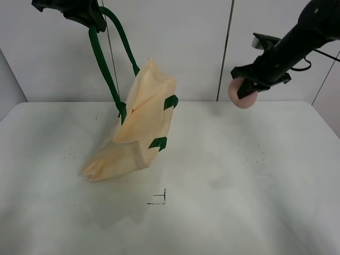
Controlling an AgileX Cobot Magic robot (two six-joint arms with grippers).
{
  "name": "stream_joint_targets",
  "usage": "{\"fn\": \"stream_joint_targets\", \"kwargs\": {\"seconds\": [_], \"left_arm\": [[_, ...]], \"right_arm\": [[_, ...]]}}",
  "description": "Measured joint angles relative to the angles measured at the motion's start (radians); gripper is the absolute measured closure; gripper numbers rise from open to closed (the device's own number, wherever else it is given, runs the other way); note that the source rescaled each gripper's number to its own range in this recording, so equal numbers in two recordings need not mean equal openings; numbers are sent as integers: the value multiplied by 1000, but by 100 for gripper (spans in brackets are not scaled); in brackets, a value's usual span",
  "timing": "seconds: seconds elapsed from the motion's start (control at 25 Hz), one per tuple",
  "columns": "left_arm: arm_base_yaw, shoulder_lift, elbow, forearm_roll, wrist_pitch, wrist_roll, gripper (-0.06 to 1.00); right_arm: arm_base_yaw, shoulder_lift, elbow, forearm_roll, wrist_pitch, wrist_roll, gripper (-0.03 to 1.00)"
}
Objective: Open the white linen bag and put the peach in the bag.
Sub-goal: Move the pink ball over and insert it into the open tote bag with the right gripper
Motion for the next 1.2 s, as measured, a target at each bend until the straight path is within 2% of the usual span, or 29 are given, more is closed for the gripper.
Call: {"fn": "stream_joint_targets", "kwargs": {"seconds": [0.12, 0.24, 0.48, 0.68, 0.88, 0.96, 1.0, 1.08, 1.16, 1.2], "left_arm": [[0, 0, 0, 0, 0, 0, 94], [0, 0, 0, 0, 0, 0, 94], [0, 0, 0, 0, 0, 0, 94], [0, 0, 0, 0, 0, 0, 94], [0, 0, 0, 0, 0, 0, 94], [0, 0, 0, 0, 0, 0, 94], [0, 0, 0, 0, 0, 0, 94], [0, 0, 0, 0, 0, 0, 94], [0, 0, 0, 0, 0, 0, 94], [0, 0, 0, 0, 0, 0, 94]], "right_arm": [[74, 0, -52, 59, 0, -11, 97], [179, 6, -59, 99, -40, -13, 97], [378, 93, -60, 128, -188, -13, 97], [435, 183, -60, 138, -285, -13, 97], [436, 231, -60, 160, -309, -12, 97], [436, 238, -60, 186, -318, -12, 84], [436, 239, -60, 197, -319, -12, 69], [436, 239, -60, 204, -319, -12, 28], [436, 239, -64, 197, -314, -12, 9], [436, 239, -72, 182, -304, -12, 4]]}}
